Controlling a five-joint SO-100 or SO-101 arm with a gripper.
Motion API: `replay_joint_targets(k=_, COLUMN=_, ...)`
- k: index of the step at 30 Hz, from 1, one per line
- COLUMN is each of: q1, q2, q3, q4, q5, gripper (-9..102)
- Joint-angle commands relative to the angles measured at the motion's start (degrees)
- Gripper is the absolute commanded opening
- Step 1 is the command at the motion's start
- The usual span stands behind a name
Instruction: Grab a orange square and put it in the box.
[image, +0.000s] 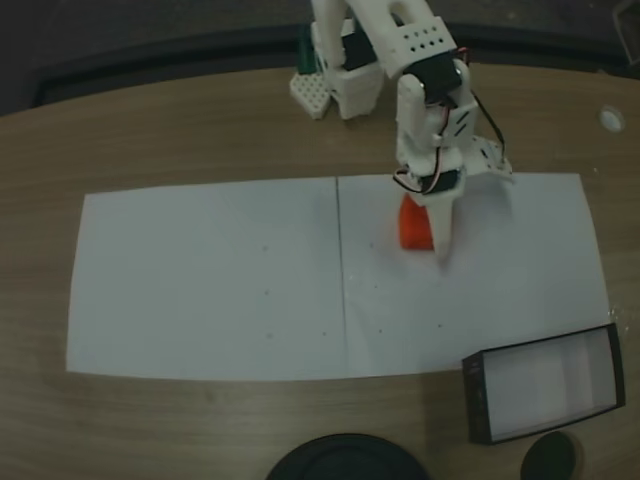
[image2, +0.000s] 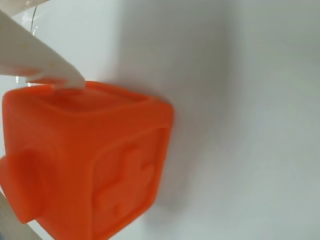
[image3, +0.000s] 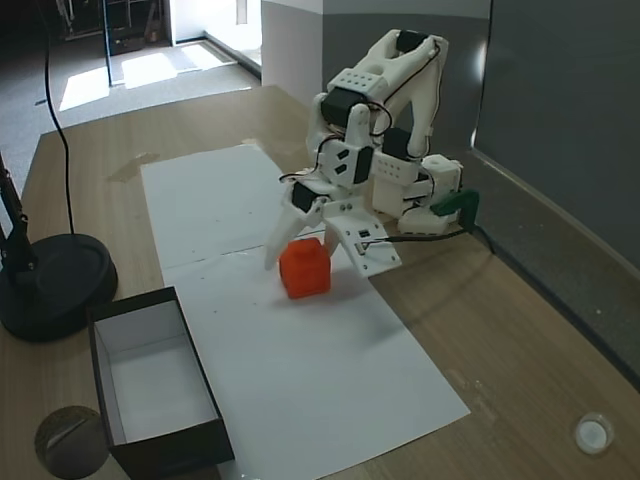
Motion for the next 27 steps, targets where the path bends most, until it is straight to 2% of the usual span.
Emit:
replay_joint_targets(k=1, q1=0.3, q2=0.4, q3=-2.8, q4=0.0, q5=-0.2, gripper=20)
replay_joint_targets(k=8, q1=0.1, q2=0.4, q3=-2.2, q4=0.0, q5=-3.5, gripper=9)
replay_joint_targets(k=13, q1=0.8, q2=1.4, q3=-6.6, q4=1.1, q5=-6.9, gripper=9)
replay_joint_targets(k=20, q1=4.0, q2=0.4, q3=-33.0, q4=9.4, q5=-11.5, gripper=13)
replay_joint_targets(k=27, q1=4.4, q2=-7.2, q3=-56.2, q4=7.6, q5=-11.6, gripper=14)
